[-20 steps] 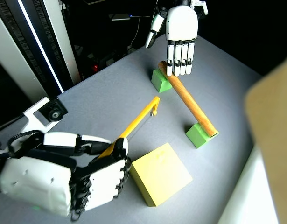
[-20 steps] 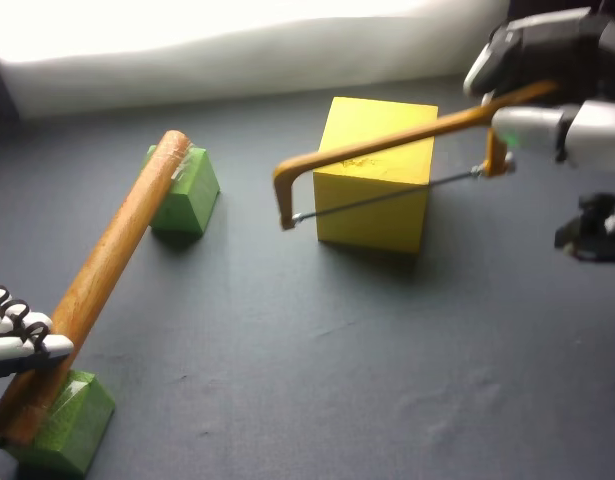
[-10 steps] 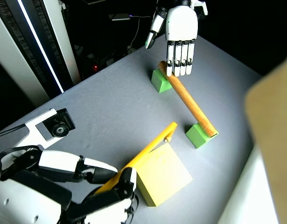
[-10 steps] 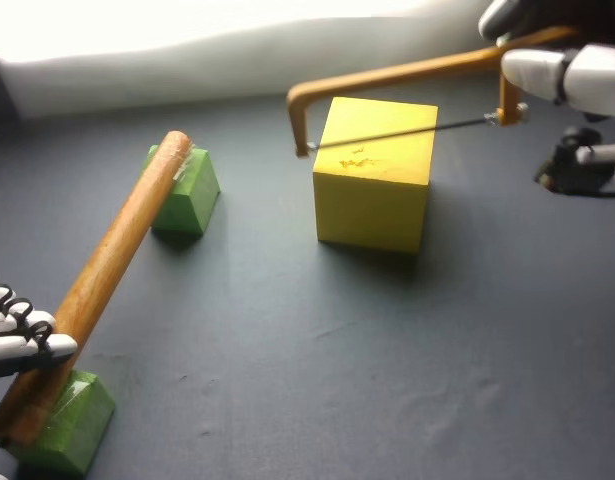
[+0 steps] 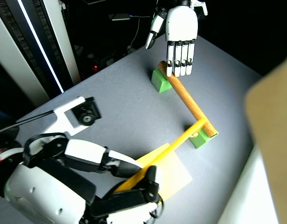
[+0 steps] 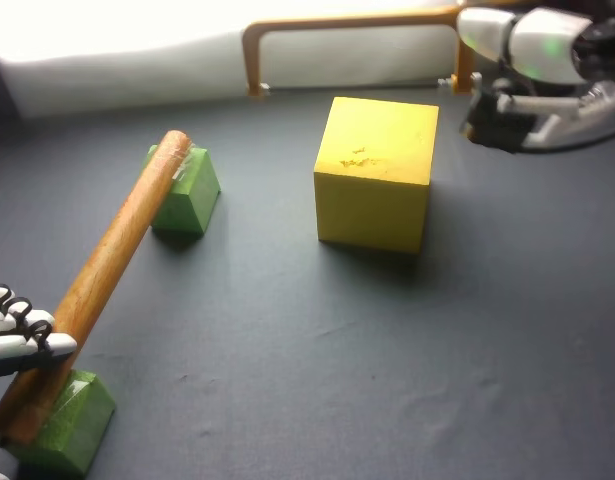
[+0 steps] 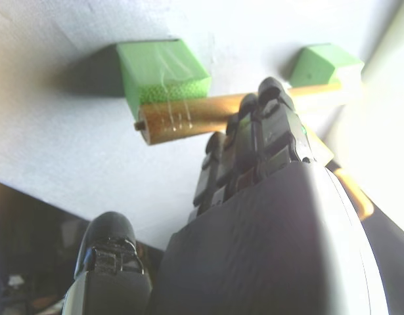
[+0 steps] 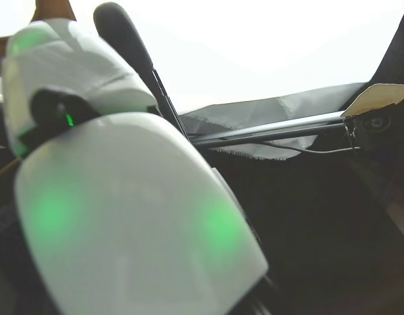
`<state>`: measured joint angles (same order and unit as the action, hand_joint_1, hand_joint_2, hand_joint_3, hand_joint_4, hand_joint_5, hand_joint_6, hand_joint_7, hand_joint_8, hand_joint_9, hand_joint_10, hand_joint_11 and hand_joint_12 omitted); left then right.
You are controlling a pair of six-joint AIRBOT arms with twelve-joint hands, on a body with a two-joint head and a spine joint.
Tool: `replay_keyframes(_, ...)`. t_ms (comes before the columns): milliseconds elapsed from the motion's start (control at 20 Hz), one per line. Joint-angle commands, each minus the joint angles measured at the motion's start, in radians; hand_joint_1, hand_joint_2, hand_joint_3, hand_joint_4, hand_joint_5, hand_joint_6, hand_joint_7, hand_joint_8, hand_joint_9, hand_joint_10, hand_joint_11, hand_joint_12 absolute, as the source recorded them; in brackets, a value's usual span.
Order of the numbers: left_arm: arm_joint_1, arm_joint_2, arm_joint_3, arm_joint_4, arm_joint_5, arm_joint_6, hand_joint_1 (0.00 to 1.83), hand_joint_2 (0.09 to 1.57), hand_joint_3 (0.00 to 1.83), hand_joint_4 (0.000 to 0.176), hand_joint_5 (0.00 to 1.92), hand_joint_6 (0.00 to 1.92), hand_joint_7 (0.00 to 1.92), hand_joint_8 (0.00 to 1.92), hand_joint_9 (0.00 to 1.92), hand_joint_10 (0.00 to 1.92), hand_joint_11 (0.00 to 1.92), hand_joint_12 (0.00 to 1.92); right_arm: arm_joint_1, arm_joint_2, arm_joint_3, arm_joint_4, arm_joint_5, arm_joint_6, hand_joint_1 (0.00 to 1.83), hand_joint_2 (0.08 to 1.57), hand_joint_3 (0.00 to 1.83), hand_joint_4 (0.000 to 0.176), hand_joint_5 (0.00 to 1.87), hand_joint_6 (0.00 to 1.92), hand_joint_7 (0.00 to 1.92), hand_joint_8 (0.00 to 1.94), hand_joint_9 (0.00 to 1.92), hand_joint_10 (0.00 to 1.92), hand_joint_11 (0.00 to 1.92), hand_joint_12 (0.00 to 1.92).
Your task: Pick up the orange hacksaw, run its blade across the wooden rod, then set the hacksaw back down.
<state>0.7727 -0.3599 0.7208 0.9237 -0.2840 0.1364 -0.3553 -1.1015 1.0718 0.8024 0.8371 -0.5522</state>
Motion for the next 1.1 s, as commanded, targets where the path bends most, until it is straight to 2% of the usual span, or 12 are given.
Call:
replay_keyframes(0,-0.01,-0.007,0.001,-0.012,-0.022,0.0,0.0,1.17,0.0,0.0,0.03,0.01,0.04,0.01,0.03,0.01,0.02,0.07,0.024,-0.005,0.0,-0.032,0.099,0.003,1.36,1.18,0.0,0.0,0.79,1.06,0.86,1.2,0.84,1.44,0.73,1.5)
replay_keyframes(150,-0.012,-0.009,0.001,-0.012,-0.019,0.0,0.0,1.17,0.0,0.0,0.05,0.0,0.06,0.0,0.04,0.0,0.0,0.13,0.043,-0.045,0.0,-0.029,0.097,-0.005,1.36,1.18,0.0,0.0,0.77,1.07,0.87,1.19,0.84,1.43,0.73,1.5)
replay_keyframes(300,-0.012,-0.01,0.001,-0.012,-0.017,0.0,0.0,1.17,0.0,0.0,0.02,0.0,0.04,0.0,0.03,0.0,0.0,0.1,0.049,-0.086,-0.001,-0.029,0.097,-0.013,1.36,1.18,0.0,0.0,0.8,1.05,0.83,1.26,0.81,1.46,0.7,1.49)
replay_keyframes(350,-0.013,-0.012,0.0,-0.012,-0.015,0.0,0.0,1.17,0.0,0.0,0.03,0.0,0.05,0.0,0.04,0.01,0.01,0.11,0.051,-0.121,-0.001,-0.029,0.101,-0.019,1.36,1.19,0.0,0.0,0.75,1.1,0.82,1.28,0.81,1.47,0.69,1.52)
replay_keyframes(550,-0.015,-0.014,0.0,-0.012,-0.012,0.0,0.0,1.17,0.0,0.0,0.02,0.0,0.04,0.0,0.02,0.0,0.0,0.09,0.052,-0.161,-0.009,-0.013,0.116,-0.052,1.36,1.19,0.0,0.0,0.76,1.09,0.83,1.25,0.81,1.48,0.69,1.53)
replay_keyframes(700,-0.016,-0.014,-0.001,-0.012,-0.01,0.0,0.0,1.17,0.0,0.0,0.04,0.0,0.04,0.0,0.03,0.0,0.0,0.14,0.052,-0.189,-0.039,0.066,0.151,-0.135,1.36,1.18,0.0,0.0,0.79,1.05,0.84,1.25,0.82,1.45,0.68,1.51)
replay_keyframes(850,-0.016,-0.015,-0.001,-0.012,-0.01,0.0,0.0,1.17,0.0,0.0,0.02,0.0,0.02,0.0,0.01,0.0,0.0,0.1,0.052,-0.212,-0.074,0.171,0.183,-0.214,1.35,1.2,0.0,0.0,0.78,1.05,0.81,1.32,0.79,1.49,0.66,1.55)
replay_keyframes(1050,-0.016,-0.015,-0.003,-0.012,-0.006,0.0,0.0,1.18,0.0,0.0,0.03,0.0,0.03,0.0,0.03,0.0,0.0,0.17,0.053,-0.251,-0.081,0.221,0.215,-0.258,1.36,1.19,0.0,0.0,0.79,1.05,0.83,1.28,0.8,1.47,0.66,1.53)
